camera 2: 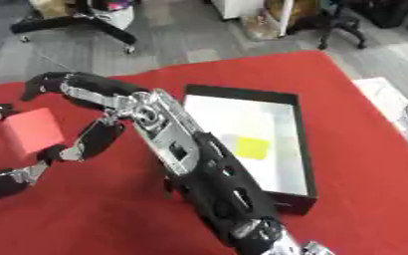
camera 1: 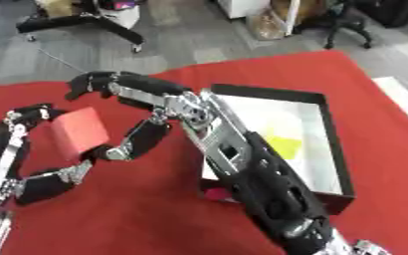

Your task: Pick up the objects with one hand, pass them to the other hand, and then place them into the box on the other side of the table.

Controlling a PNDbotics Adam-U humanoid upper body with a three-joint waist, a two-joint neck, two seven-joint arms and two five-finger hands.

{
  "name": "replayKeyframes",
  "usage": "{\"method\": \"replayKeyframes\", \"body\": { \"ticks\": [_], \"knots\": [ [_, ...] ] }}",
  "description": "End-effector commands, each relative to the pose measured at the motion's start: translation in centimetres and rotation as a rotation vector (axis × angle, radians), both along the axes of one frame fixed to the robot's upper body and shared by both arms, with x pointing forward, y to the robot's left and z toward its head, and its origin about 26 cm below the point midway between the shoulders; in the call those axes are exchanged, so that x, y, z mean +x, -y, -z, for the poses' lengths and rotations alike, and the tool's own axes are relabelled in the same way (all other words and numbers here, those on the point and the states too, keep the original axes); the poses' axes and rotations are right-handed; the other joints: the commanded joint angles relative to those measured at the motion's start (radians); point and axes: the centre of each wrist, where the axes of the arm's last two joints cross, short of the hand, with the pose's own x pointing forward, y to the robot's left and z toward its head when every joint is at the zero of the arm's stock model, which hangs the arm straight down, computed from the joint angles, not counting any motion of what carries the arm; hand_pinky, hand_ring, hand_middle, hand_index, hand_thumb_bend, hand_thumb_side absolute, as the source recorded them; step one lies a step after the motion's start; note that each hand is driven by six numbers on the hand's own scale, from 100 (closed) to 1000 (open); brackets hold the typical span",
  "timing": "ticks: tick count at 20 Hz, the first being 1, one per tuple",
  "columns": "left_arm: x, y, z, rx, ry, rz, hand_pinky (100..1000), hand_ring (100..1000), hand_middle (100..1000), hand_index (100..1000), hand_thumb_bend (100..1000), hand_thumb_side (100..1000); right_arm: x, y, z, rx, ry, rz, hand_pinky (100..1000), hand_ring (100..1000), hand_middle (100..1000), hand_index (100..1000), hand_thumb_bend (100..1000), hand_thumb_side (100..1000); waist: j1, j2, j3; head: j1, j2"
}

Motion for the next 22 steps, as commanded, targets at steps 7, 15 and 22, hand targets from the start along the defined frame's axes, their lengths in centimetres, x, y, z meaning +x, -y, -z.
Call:
{"method": "replayKeyframes", "body": {
  "ticks": [7,15,22],
  "knots": [
    [0.21,0.34,-0.48,-0.003,0.013,-0.001,894,601,408,479,100,128,-0.57,-0.11,-1.36,0.033,0.013,-0.026,880,991,890,783,225,100,0.000,0.003,0.002,0.023,0.003],
    [0.36,0.36,-0.30,-0.009,0.008,-0.005,899,601,408,484,100,130,-0.44,0.08,-1.18,0.047,-0.012,-0.014,857,926,833,716,162,100,0.001,0.005,0.002,0.028,0.009],
    [0.47,0.13,-0.09,0.012,0.002,-0.015,952,671,487,623,199,105,-0.40,0.25,-1.18,0.078,-0.035,-0.010,825,879,778,654,120,100,0.002,0.005,0.000,0.030,0.002]
  ]
}}
